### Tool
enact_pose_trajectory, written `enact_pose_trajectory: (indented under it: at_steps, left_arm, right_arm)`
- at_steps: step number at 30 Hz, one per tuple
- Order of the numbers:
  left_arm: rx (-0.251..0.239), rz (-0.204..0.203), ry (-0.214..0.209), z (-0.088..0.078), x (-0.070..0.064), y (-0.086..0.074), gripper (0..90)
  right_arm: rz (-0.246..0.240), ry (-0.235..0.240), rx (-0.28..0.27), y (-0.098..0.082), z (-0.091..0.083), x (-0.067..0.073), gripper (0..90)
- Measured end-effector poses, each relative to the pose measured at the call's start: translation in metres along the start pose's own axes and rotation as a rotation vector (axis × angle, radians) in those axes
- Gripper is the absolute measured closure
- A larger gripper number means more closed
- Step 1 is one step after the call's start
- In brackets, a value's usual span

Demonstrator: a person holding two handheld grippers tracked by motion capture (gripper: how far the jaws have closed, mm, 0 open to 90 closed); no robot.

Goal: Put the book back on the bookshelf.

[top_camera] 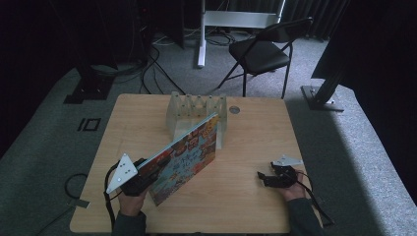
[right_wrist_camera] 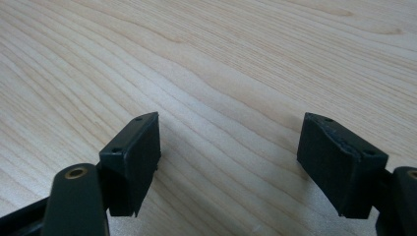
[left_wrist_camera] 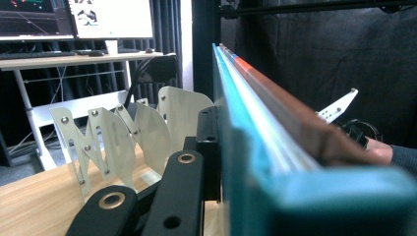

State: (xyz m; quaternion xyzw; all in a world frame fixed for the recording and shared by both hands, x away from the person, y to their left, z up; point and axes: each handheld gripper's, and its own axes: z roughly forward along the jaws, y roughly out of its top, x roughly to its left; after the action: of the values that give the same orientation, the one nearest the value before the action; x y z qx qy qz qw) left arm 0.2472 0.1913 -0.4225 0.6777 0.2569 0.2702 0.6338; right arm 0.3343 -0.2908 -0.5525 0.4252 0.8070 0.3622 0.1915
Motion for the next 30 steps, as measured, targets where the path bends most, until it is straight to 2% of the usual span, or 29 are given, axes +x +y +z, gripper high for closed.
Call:
enact_pose_trajectory:
  at_steps: [30]
  left_arm:
    - [-0.003, -0.007, 0.072, -0.0063, -0.0009, -0.001, 80.1]
  right_arm:
    - [0.0, 0.0, 0.0, 0.0, 0.0, 0.0, 24.1]
